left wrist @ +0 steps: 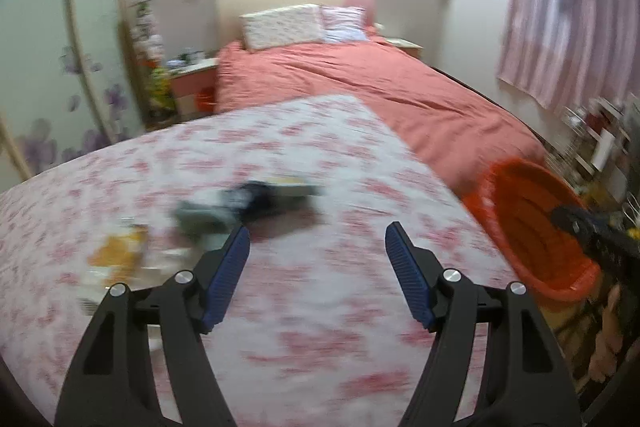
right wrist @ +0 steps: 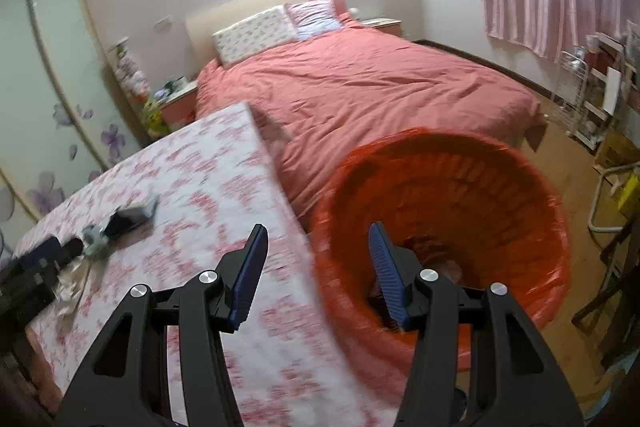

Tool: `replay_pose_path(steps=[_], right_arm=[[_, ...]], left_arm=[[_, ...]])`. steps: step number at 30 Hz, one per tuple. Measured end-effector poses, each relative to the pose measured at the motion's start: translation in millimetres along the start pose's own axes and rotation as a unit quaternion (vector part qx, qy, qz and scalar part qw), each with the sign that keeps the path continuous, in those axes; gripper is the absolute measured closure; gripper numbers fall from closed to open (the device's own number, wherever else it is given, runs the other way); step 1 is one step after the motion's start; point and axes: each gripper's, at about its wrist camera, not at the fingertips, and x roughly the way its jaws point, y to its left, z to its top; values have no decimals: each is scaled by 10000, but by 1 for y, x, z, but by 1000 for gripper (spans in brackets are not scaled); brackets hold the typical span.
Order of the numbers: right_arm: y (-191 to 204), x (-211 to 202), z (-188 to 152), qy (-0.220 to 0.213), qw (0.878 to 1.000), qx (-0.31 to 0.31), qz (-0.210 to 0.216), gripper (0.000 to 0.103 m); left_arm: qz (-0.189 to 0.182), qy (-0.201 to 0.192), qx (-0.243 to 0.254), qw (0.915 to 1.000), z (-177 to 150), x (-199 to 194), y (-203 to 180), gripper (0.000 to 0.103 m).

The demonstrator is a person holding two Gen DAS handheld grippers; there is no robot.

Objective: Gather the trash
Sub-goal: 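Move both open grippers back over the remaining items on the bed, then grasp the snack wrapper with the left gripper while right grasps the grey sock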

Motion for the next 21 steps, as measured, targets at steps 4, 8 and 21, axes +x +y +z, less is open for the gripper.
replay_pose_path(steps=[4,8,21], right_arm=[[29,5,-10,164,9994,-228,178,50],[59,11,-19,310,9982,-416,311,50],[122,25,-40,601,9931,-832,566,50]], left_arm=[[560,-16,-300,9980,-2,-7,59,33],[1024,136,-577,9930,-9,-3,109,33],[734,834,-1293,9854,-40,40,169,43]])
